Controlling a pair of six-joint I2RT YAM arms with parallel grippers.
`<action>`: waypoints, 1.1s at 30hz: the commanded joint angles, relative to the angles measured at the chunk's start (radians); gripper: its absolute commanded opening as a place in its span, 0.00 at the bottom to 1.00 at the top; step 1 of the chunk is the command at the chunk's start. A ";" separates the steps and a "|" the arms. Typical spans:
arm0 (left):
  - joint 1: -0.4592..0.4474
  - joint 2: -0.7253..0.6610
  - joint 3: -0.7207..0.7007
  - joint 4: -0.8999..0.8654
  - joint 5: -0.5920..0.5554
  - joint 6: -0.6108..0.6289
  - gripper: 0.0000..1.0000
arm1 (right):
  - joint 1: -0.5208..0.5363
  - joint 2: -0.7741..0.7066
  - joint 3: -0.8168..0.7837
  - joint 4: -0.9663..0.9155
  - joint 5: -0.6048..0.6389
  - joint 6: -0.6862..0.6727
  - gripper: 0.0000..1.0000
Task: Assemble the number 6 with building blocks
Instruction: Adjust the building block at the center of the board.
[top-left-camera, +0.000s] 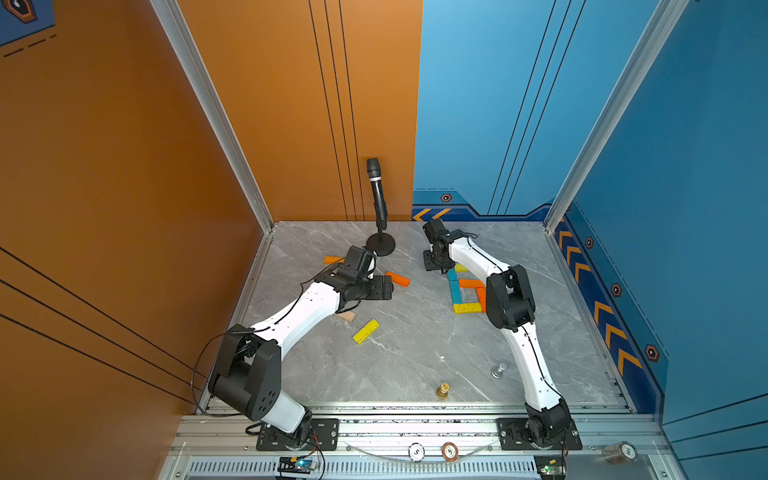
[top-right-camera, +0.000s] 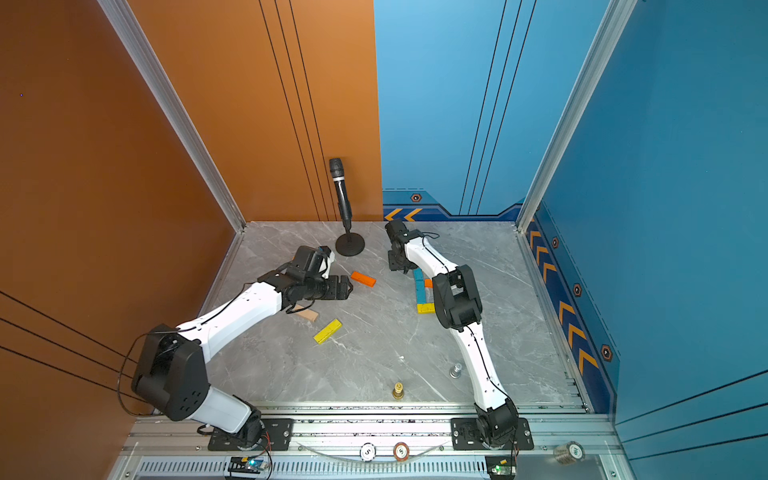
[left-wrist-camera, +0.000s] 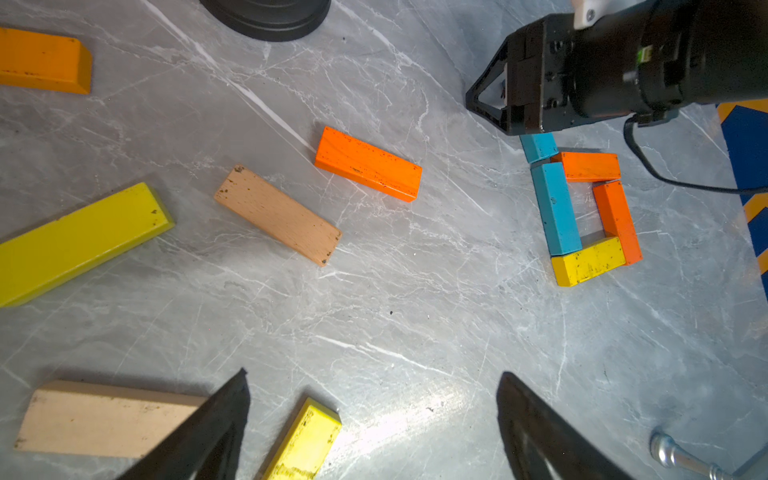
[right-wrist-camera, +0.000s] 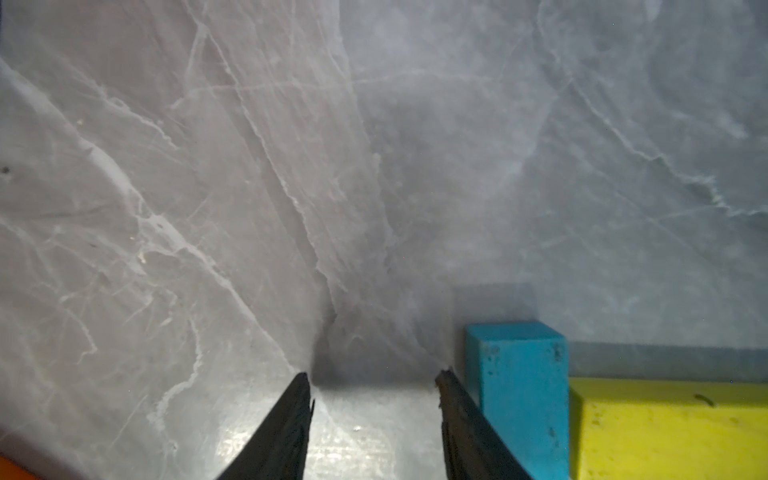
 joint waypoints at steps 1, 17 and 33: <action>-0.007 -0.012 -0.007 -0.007 -0.011 -0.002 0.93 | -0.005 0.007 0.003 -0.046 0.037 0.018 0.52; -0.012 -0.002 -0.005 0.004 -0.005 -0.003 0.93 | -0.008 -0.008 -0.014 -0.057 0.055 0.006 0.53; -0.021 0.002 0.000 0.012 -0.002 -0.003 0.93 | -0.015 -0.049 -0.028 -0.048 0.022 0.003 0.55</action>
